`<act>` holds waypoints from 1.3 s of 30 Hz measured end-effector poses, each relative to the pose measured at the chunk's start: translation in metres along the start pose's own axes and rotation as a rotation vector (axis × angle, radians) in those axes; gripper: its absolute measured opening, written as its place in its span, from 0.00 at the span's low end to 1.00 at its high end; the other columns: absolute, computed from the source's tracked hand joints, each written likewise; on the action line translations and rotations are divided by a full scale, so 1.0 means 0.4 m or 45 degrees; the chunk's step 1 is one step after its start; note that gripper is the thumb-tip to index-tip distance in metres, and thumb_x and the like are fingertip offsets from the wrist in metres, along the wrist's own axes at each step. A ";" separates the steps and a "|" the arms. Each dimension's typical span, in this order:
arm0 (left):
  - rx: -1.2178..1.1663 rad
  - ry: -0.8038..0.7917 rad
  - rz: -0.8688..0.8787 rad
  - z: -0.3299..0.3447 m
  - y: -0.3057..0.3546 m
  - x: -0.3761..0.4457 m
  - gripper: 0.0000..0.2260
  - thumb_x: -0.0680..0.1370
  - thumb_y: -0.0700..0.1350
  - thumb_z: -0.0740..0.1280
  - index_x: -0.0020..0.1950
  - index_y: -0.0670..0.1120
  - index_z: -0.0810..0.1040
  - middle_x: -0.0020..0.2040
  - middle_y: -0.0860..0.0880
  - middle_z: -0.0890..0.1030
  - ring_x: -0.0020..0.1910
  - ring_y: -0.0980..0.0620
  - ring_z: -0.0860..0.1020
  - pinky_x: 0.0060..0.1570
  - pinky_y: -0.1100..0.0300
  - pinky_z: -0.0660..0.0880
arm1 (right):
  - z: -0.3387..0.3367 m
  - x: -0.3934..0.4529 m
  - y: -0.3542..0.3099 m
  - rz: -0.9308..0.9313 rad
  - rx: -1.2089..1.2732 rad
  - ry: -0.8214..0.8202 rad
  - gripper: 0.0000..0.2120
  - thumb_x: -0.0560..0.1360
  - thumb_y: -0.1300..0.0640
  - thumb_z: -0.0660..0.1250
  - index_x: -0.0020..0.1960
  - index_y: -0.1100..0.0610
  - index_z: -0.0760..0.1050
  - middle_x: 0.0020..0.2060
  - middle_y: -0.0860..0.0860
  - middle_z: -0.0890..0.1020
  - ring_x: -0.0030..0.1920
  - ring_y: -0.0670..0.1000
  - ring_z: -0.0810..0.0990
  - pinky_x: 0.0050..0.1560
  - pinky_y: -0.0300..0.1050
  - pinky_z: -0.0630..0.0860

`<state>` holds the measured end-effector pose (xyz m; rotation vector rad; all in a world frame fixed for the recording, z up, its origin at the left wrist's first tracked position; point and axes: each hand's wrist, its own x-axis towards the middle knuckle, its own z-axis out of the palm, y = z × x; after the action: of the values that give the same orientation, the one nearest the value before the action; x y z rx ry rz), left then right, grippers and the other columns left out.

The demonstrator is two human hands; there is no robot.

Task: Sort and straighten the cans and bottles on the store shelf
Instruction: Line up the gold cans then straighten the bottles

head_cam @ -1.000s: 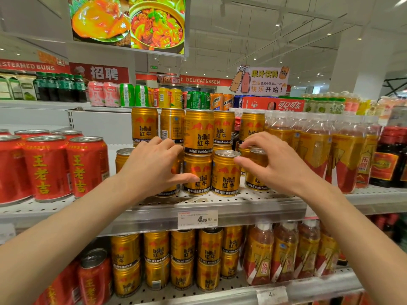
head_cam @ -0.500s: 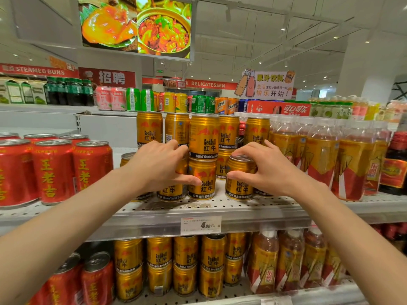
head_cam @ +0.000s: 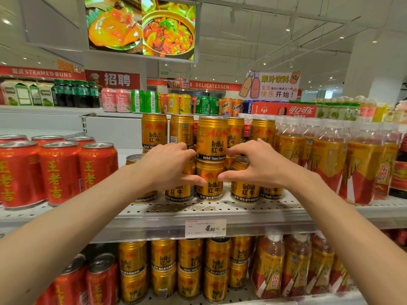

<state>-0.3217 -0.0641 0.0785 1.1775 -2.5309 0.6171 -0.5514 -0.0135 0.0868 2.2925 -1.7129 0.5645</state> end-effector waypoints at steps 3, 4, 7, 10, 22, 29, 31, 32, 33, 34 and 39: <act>-0.145 -0.032 -0.004 -0.009 -0.006 0.006 0.41 0.65 0.76 0.58 0.67 0.48 0.77 0.52 0.52 0.77 0.50 0.53 0.75 0.49 0.57 0.77 | 0.005 0.021 -0.002 0.000 0.132 -0.116 0.30 0.70 0.31 0.69 0.67 0.45 0.78 0.66 0.43 0.80 0.69 0.48 0.73 0.75 0.62 0.61; -0.182 -0.038 -0.004 -0.010 -0.006 0.008 0.40 0.65 0.75 0.59 0.65 0.48 0.78 0.51 0.53 0.77 0.50 0.53 0.74 0.49 0.57 0.76 | 0.008 0.023 0.001 0.009 0.179 -0.134 0.28 0.70 0.31 0.70 0.65 0.45 0.79 0.65 0.42 0.80 0.69 0.48 0.74 0.74 0.61 0.64; -0.242 -0.061 -0.007 -0.010 -0.004 0.015 0.34 0.66 0.74 0.62 0.59 0.49 0.79 0.48 0.54 0.78 0.48 0.53 0.73 0.46 0.57 0.74 | 0.011 0.024 0.011 0.049 0.228 -0.133 0.27 0.68 0.31 0.71 0.60 0.46 0.82 0.62 0.42 0.82 0.65 0.46 0.77 0.69 0.56 0.72; -0.331 -0.096 -0.023 -0.012 -0.001 0.019 0.34 0.66 0.73 0.63 0.59 0.50 0.80 0.50 0.52 0.80 0.50 0.52 0.75 0.49 0.54 0.77 | 0.009 0.021 0.014 0.047 0.275 -0.136 0.25 0.70 0.35 0.73 0.61 0.48 0.83 0.60 0.42 0.83 0.63 0.45 0.78 0.65 0.48 0.74; -0.118 -0.160 -0.018 -0.042 0.008 0.000 0.43 0.68 0.77 0.57 0.74 0.50 0.70 0.64 0.51 0.77 0.61 0.51 0.75 0.60 0.50 0.76 | -0.023 -0.005 0.015 0.065 0.181 -0.118 0.37 0.70 0.37 0.74 0.75 0.50 0.69 0.72 0.46 0.73 0.70 0.47 0.71 0.71 0.46 0.69; -0.339 -0.227 -0.083 -0.049 -0.036 -0.021 0.40 0.69 0.69 0.69 0.76 0.51 0.67 0.72 0.51 0.74 0.68 0.51 0.74 0.67 0.54 0.73 | -0.007 -0.030 0.047 0.128 0.145 -0.130 0.38 0.69 0.33 0.72 0.74 0.47 0.68 0.69 0.46 0.75 0.67 0.49 0.74 0.67 0.55 0.75; -0.341 -0.189 -0.088 -0.039 -0.028 -0.015 0.41 0.68 0.70 0.68 0.76 0.50 0.67 0.71 0.51 0.75 0.67 0.51 0.75 0.66 0.53 0.74 | -0.007 -0.036 0.044 0.121 0.143 -0.108 0.38 0.69 0.34 0.72 0.74 0.47 0.68 0.69 0.46 0.75 0.67 0.48 0.75 0.68 0.56 0.74; -0.334 -0.175 -0.088 -0.034 -0.026 -0.013 0.42 0.68 0.71 0.67 0.76 0.51 0.67 0.71 0.51 0.75 0.67 0.51 0.75 0.65 0.52 0.74 | -0.007 -0.038 0.043 0.119 0.139 -0.102 0.37 0.70 0.34 0.72 0.74 0.47 0.68 0.69 0.46 0.75 0.67 0.48 0.74 0.69 0.57 0.72; -0.330 -0.163 -0.089 -0.031 -0.025 -0.011 0.42 0.68 0.72 0.67 0.76 0.51 0.67 0.71 0.51 0.76 0.67 0.51 0.75 0.65 0.52 0.74 | -0.006 -0.041 0.042 0.116 0.134 -0.097 0.37 0.70 0.34 0.71 0.74 0.47 0.68 0.69 0.46 0.75 0.68 0.48 0.74 0.71 0.58 0.70; -0.332 -0.157 -0.089 -0.029 -0.025 -0.012 0.43 0.67 0.73 0.66 0.76 0.51 0.67 0.71 0.51 0.76 0.67 0.51 0.75 0.65 0.52 0.75 | -0.006 -0.043 0.041 0.114 0.125 -0.092 0.37 0.70 0.34 0.71 0.74 0.47 0.68 0.70 0.45 0.75 0.68 0.48 0.73 0.72 0.59 0.68; -0.310 -0.162 -0.099 -0.035 -0.036 -0.033 0.45 0.66 0.75 0.62 0.77 0.52 0.66 0.73 0.52 0.73 0.69 0.51 0.72 0.67 0.52 0.72 | -0.005 -0.050 0.035 0.106 0.088 -0.056 0.37 0.71 0.34 0.70 0.75 0.47 0.68 0.72 0.45 0.74 0.71 0.48 0.71 0.75 0.58 0.65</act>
<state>-0.3013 -0.0571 0.0889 1.2530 -2.5591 0.2130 -0.5702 0.0005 0.0794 2.3050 -1.8443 0.6026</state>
